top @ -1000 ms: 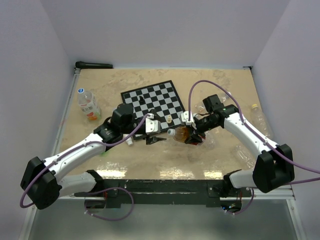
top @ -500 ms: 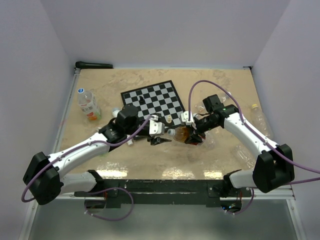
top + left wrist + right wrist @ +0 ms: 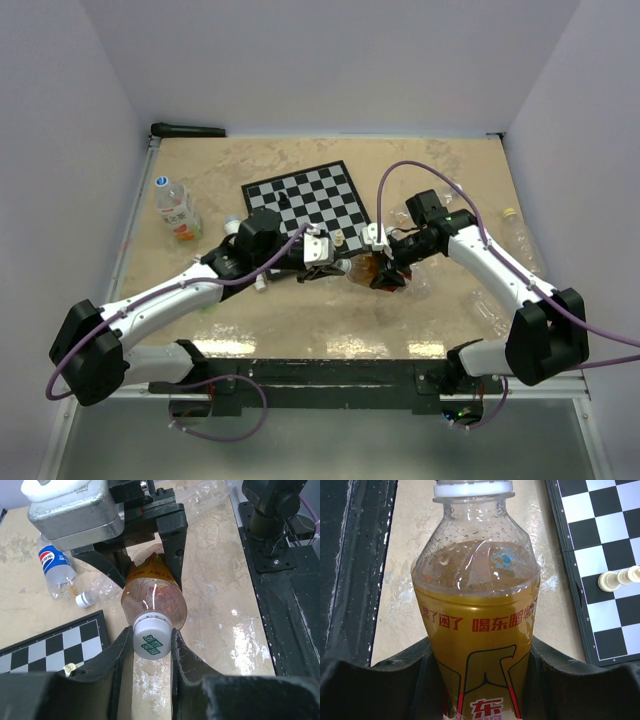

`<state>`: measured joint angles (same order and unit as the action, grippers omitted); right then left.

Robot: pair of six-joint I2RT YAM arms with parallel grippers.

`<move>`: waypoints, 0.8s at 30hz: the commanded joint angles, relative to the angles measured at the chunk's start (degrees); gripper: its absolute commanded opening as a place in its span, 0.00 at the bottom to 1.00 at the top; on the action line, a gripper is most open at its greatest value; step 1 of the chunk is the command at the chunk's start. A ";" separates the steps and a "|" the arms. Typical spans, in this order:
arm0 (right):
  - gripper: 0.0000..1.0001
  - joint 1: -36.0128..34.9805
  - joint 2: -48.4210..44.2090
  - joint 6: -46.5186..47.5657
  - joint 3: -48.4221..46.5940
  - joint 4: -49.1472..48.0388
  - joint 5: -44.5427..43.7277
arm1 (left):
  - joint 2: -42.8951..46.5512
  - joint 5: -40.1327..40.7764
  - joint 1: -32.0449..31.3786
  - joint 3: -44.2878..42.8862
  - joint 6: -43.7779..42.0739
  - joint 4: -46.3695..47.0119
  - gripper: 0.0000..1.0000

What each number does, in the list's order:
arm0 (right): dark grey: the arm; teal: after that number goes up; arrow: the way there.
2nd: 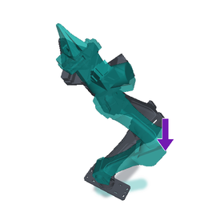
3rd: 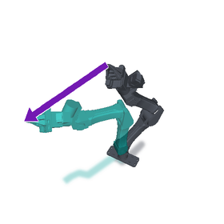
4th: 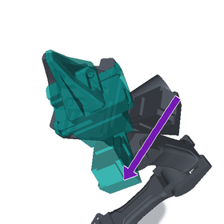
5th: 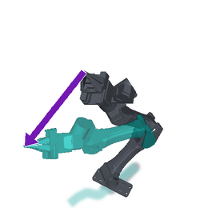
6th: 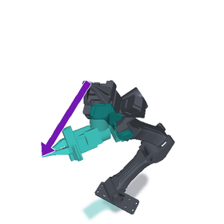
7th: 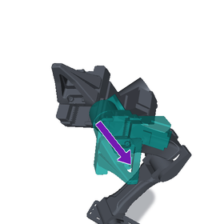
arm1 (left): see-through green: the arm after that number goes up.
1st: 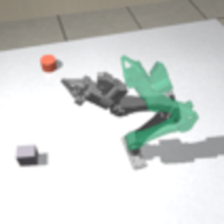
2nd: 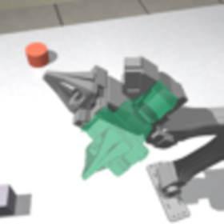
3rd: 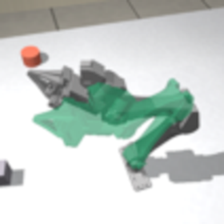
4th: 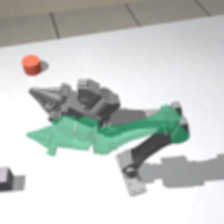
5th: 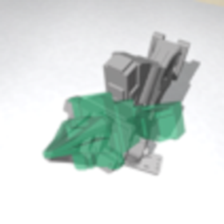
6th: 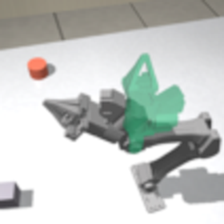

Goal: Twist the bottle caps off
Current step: Unscrew the bottle cap from the plastic bottle.

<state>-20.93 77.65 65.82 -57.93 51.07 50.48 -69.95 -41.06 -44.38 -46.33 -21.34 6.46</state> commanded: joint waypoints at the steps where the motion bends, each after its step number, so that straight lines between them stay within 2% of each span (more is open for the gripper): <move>1: 0.07 0.10 0.22 0.54 -0.25 -0.18 0.67 | 0.96 3.07 -0.27 -3.33 9.88 0.58 0.00; 3: 0.07 0.01 0.14 0.54 -0.25 -0.18 0.59 | 1.57 7.19 -0.18 -4.29 20.41 0.31 0.00; 6: 0.07 0.01 0.31 0.54 -0.25 -0.18 0.59 | 1.93 16.51 -0.09 -6.48 41.14 -3.01 0.00; 9: 0.07 0.01 0.66 0.54 -0.34 -0.09 0.59 | 1.14 28.98 0.52 -10.53 60.65 -15.38 0.00; 11: 0.06 0.01 0.75 0.62 -0.43 -0.01 0.67 | -0.88 30.68 0.87 -14.74 67.72 -23.12 0.00; 13: 0.06 0.01 0.58 0.80 -0.43 0.08 0.67 | -2.37 31.30 0.87 -17.74 71.52 -28.24 0.00; 17: 0.06 0.01 0.14 0.54 -0.34 0.00 0.59 | -2.56 30.96 1.31 -18.88 74.34 -28.61 0.00; 24: 0.07 0.01 -0.21 0.45 -0.43 -0.01 0.59 | 0.16 36.83 2.10 -19.51 70.48 -30.19 0.00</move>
<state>-20.93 78.02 65.69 -57.93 50.19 50.43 -72.36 -9.30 -43.05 -64.23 48.95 -22.39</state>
